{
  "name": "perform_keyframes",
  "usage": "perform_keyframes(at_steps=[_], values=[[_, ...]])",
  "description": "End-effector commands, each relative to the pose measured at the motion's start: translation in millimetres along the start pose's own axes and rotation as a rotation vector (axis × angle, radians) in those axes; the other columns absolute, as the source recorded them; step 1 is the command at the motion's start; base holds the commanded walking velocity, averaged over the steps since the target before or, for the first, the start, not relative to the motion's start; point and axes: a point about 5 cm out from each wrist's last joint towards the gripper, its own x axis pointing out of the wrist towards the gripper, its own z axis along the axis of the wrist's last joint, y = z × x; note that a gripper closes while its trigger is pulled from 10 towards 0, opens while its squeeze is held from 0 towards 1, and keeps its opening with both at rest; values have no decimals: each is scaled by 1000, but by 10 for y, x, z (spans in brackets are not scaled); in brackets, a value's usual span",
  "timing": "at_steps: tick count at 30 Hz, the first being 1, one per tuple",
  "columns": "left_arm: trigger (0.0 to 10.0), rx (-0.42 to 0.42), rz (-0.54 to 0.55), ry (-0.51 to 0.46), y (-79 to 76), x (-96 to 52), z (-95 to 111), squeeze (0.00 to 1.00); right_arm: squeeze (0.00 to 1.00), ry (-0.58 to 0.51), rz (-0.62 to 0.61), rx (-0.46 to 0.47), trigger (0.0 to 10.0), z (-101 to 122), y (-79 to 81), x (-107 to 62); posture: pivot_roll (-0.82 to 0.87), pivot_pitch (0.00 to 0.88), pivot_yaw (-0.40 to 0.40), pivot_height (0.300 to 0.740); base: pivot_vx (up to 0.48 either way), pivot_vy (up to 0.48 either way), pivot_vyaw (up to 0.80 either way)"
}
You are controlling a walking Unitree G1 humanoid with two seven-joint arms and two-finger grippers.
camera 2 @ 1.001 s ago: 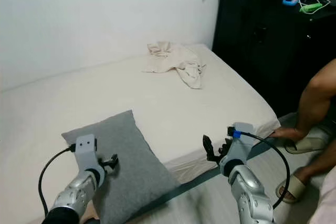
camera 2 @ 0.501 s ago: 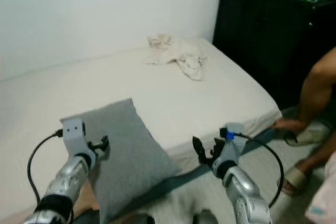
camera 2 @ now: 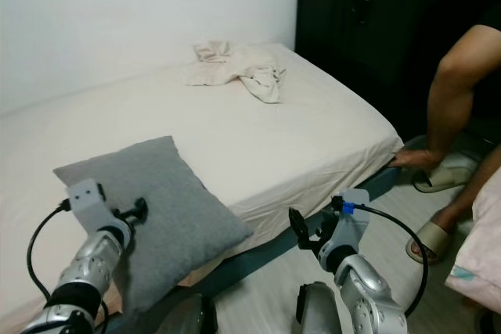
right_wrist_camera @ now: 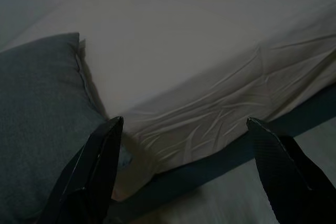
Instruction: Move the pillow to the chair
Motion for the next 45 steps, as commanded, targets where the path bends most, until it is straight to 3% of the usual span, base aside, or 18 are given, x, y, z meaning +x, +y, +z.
perform_keyframes(at_steps=[1,5,7,14,15,16,17,22,26,28,32,35,42,45], values=[[10000,-58,2,-15,-26,2,26,1000,0,20,19,13,10000,-52,47,-12,-127,153,67,605,0,0,0],[10000,-82,46,-85,12,2,151,1000,0,21,19,17,10000,-58,53,-13,-123,156,69,605,0,0,0],[10000,-57,149,-149,150,-10,254,1000,0,21,23,21,10000,-62,63,-10,-120,157,70,605,0,0,0],[10000,33,276,-229,348,-50,388,1000,0,22,27,26,10000,-67,75,-7,-116,157,70,605,0,0,0],[10000,62,289,-239,372,-57,408,533,0,23,27,27,10000,-67,78,-6,-114,158,70,605,0,0,0],[10000,103,302,-231,397,-62,399,0,0,23,29,27,10000,-68,82,-5,-114,157,70,605,0,0,0],[10000,150,319,-205,433,-68,355,0,0,23,29,28,10000,-70,85,-4,-113,158,71,605,0,0,0],[10000,234,364,-134,535,-96,221,0,0,23,27,30,10000,-72,88,-8,-116,162,74,605,0,0,0],[10000,172,386,-1,640,-135,-26,0,0,22,14,33,10000,-76,66,-33,-118,167,73,605,0,0,0],[10000,172,386,-1,640,-135,-26,0,0,22,14,33,10000,-76,66,-33,-118,167,73,605,0,0,0],[10000,130,390,131,690,-173,-245,0,0,23,9,33,10000,-74,58,-47,-121,174,73,605,0,0,0],[10000,93,394,163,685,-181,-299,0,0,24,9,34,10000,-69,57,-49,-123,178,71,605,0,0,0],[10000,-54,314,353,544,-206,-573,0,0,41,41,32,10000,-52,102,-45,-127,183,68,605,0,0,0],[10000,-72,262,400,455,-214,-656,0,0,1,116,23,10000,6,179,-60,-126,181,66,605,0,0,0]])
